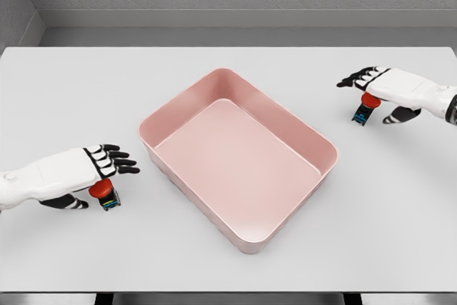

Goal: Put the industrial switch in the basket with both arms

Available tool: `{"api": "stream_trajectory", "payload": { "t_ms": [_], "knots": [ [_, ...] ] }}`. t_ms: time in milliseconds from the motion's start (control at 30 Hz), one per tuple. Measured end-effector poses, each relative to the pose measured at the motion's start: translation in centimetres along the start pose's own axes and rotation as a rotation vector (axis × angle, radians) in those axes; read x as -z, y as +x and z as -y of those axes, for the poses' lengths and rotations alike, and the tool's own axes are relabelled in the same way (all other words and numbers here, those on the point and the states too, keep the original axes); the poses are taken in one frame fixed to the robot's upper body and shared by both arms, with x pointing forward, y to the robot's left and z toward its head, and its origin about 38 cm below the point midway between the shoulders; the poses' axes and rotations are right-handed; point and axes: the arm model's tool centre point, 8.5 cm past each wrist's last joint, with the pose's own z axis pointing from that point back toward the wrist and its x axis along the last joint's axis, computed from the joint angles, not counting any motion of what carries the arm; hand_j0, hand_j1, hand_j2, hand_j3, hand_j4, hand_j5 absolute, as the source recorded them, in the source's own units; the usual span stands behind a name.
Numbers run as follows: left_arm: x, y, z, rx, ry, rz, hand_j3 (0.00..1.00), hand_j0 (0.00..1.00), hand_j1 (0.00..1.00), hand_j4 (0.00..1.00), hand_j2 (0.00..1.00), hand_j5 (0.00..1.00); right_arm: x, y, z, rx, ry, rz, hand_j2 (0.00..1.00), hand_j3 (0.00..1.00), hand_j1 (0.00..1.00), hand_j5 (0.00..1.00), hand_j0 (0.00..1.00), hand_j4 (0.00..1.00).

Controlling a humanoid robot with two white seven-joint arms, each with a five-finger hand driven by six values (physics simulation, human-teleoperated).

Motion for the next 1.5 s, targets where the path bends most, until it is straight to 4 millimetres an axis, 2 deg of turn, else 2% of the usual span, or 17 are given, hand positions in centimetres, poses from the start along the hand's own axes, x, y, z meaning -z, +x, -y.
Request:
{"api": "stream_trajectory", "payload": {
  "t_ms": [67, 233, 300, 600, 700, 933, 1300, 1500],
  "knots": [
    [0.1, 0.1, 0.0, 0.001, 0.000, 0.003, 0.98, 0.98, 0.98, 0.98, 0.98, 0.98, 0.3, 0.1, -0.3, -0.002, 0.006, 0.002, 1.00, 1.00, 1.00, 1.00, 1.00, 1.00],
    [0.1, 0.2, 0.0, 0.005, -0.013, 0.006, 0.83, 0.83, 0.83, 0.83, 0.83, 0.83, 0.8, 0.4, -0.7, -0.006, 0.019, 0.010, 1.00, 1.00, 1.00, 1.00, 1.00, 1.00],
    [0.1, 0.1, 0.0, 0.007, -0.017, 0.005, 0.79, 0.79, 0.79, 0.79, 0.79, 0.79, 0.8, 0.3, -0.8, -0.007, 0.025, 0.006, 1.00, 1.00, 1.00, 1.00, 1.00, 1.00],
    [0.0, 0.1, 0.1, 0.008, -0.035, 0.003, 0.73, 0.73, 0.73, 0.73, 0.73, 0.73, 1.0, -0.4, -1.5, -0.003, 0.049, -0.019, 1.00, 1.00, 1.00, 1.00, 1.00, 1.00],
    [0.0, 0.0, 0.2, 0.008, -0.038, 0.001, 0.73, 0.73, 0.73, 0.73, 0.73, 0.73, 1.1, -0.7, -1.2, -0.007, 0.046, -0.027, 1.00, 1.00, 1.00, 1.00, 1.00, 1.00],
    [-0.2, 0.0, 0.1, 0.008, -0.041, -0.001, 0.65, 0.65, 0.65, 0.65, 0.65, 0.65, 1.6, -0.9, -1.9, 0.000, 0.063, -0.039, 1.00, 1.00, 1.00, 1.00, 1.00, 1.00],
    [-0.2, -0.1, 0.1, 0.007, -0.042, -0.003, 0.55, 0.55, 0.55, 0.55, 0.55, 0.55, 2.0, -1.6, -1.3, -0.025, 0.052, -0.065, 1.00, 1.00, 1.00, 1.00, 1.00, 1.00],
    [-0.3, -0.1, 0.1, 0.007, -0.042, -0.004, 0.55, 0.55, 0.55, 0.55, 0.55, 0.55, 2.9, -1.2, -1.0, -0.037, 0.053, -0.051, 1.00, 1.00, 1.00, 1.00, 1.00, 1.00]
  ]
}}
